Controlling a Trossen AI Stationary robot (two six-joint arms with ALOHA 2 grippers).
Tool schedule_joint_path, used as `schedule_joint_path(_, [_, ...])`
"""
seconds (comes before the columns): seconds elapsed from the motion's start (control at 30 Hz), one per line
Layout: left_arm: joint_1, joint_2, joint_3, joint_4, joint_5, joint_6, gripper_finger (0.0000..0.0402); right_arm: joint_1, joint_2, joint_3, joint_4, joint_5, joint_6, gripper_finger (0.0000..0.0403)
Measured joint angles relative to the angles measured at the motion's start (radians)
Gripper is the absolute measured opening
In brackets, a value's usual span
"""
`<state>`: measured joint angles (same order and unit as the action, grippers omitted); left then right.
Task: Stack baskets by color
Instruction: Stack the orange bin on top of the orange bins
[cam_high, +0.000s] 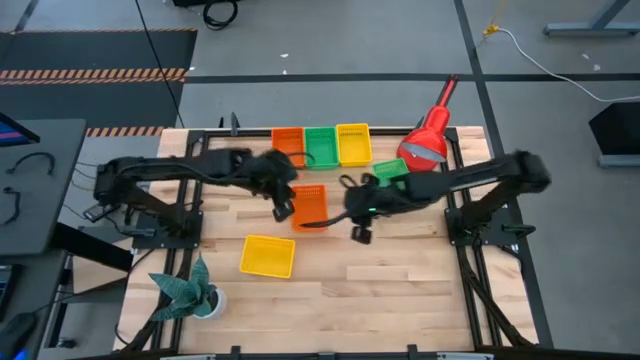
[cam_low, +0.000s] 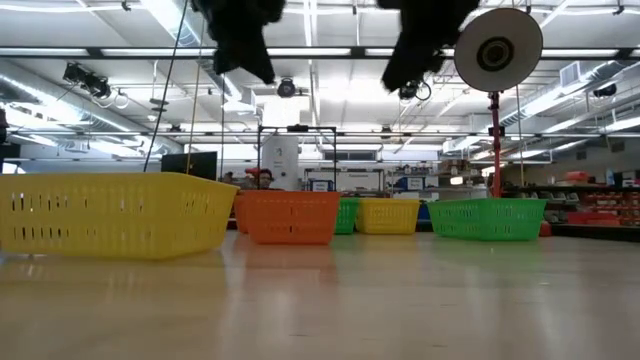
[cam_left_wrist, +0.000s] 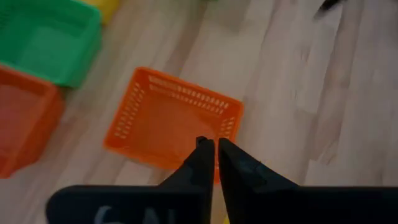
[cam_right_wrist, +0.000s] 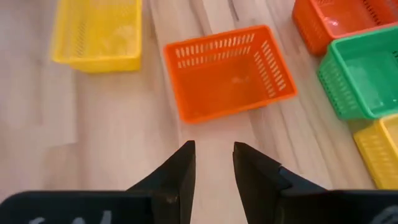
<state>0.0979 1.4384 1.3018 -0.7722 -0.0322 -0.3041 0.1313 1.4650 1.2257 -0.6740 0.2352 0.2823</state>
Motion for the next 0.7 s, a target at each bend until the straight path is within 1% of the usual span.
schedule_joint_path(0.1, [-0.028, 0.086, 0.000, 0.041, 0.000, 0.052, 0.0051, 0.035, -0.109, -0.052, -0.009, 0.020, 0.059, 0.0113])
schedule_joint_path(0.27, [-0.087, 0.195, 0.000, 0.095, 0.025, 0.199, 0.0111, 0.091, -0.227, -0.120, -0.029, 0.142, 0.164, 0.0113])
schedule_joint_path(0.37, [-0.121, 0.250, 0.000, 0.112, 0.037, 0.251, 0.0153, 0.110, -0.260, -0.149, -0.038, 0.204, 0.193, 0.0112])
schedule_joint_path(0.5, [-0.155, 0.315, 0.000, 0.136, 0.032, 0.249, 0.0195, 0.116, -0.278, -0.182, -0.037, 0.217, 0.217, 0.0112])
schedule_joint_path(0.57, [-0.171, 0.341, 0.000, 0.163, 0.006, 0.231, 0.0203, 0.118, -0.280, -0.191, -0.043, 0.214, 0.220, 0.0112])
schedule_joint_path(0.7, [-0.195, 0.396, 0.000, 0.186, -0.113, 0.193, 0.0201, 0.121, -0.272, -0.191, -0.046, 0.211, 0.214, 0.0112])
